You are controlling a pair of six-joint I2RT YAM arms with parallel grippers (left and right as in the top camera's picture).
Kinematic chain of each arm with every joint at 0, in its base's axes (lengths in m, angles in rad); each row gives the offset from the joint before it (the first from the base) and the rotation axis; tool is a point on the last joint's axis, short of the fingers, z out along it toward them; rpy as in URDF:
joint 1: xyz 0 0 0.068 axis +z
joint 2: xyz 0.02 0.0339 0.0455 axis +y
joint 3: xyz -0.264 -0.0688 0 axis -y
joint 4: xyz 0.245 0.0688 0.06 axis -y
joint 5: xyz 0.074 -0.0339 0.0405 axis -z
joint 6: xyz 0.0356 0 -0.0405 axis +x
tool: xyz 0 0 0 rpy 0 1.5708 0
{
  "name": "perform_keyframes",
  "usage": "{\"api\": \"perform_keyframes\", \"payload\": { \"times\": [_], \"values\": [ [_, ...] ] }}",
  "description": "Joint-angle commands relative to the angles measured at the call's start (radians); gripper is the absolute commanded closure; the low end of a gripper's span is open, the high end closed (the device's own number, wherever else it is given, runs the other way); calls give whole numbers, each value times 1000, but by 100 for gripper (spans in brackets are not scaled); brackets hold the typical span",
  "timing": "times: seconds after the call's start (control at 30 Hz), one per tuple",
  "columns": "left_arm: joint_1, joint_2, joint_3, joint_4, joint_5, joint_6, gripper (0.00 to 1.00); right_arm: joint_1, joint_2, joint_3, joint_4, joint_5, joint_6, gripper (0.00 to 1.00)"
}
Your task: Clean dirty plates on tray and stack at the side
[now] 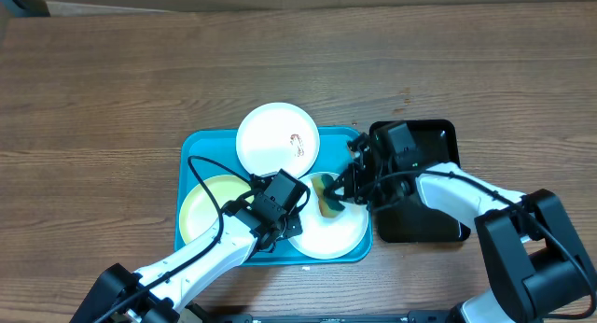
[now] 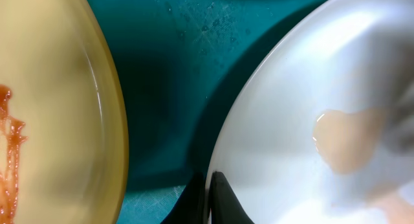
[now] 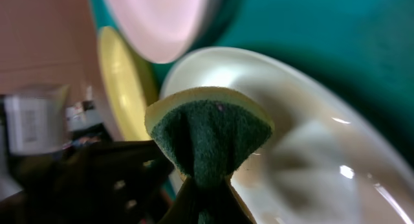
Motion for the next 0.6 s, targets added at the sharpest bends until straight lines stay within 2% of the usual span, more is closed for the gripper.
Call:
{"api": "perform_keyframes", "payload": {
  "times": [0.0,0.17,0.27,0.57],
  "values": [
    [-6,20,-15,-15,-10,32,96,-24,-59,68,-22,-162,-45,96],
    [-6,18,22,-68,-5,69,96,-90,-168,103,-117,-121,-109,96],
    [-6,16,73,-143,-12,76,96,-153,-225,108,-181,-17,-139,96],
    [-6,16,247,-258,-28,129,96,-243,-246,107,-383,486,-219,96]
  ]
}}
